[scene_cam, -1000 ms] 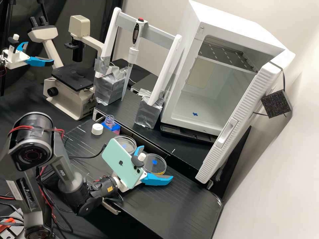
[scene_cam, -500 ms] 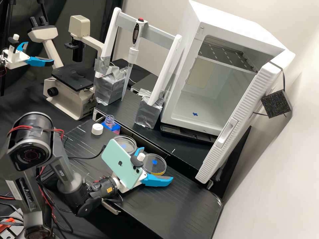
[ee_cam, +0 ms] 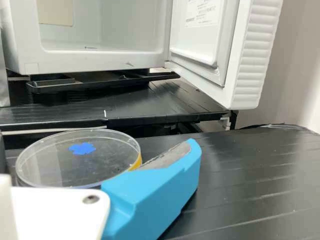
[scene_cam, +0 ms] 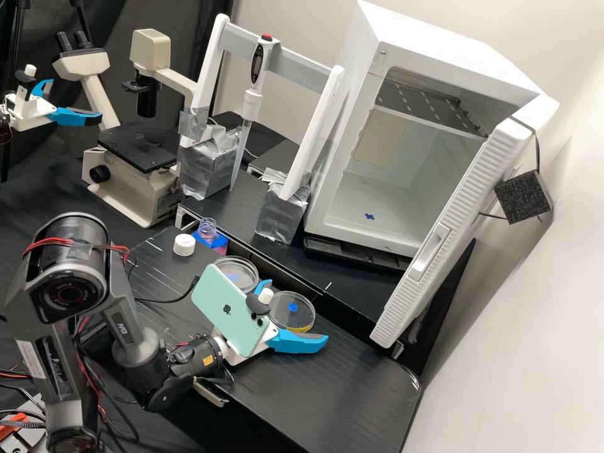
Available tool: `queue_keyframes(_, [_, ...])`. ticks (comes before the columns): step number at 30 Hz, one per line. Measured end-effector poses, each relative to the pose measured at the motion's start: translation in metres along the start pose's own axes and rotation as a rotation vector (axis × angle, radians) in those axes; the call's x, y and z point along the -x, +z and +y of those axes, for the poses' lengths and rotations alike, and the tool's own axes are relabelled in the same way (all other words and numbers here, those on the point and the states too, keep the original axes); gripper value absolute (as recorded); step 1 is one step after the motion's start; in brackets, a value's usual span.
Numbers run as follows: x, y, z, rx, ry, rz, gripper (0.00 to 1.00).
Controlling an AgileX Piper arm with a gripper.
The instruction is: Close the lid
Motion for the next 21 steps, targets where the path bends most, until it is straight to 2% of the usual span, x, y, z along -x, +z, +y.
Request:
queue_keyframes(13, [-0.0001, 0.0006, 0.0003, -0.002, 0.004, 0.001, 0.0])
queue_keyframes(21, [-0.0001, 0.0011, 0.0007, -0.024, 0.007, 0.008, 0.0])
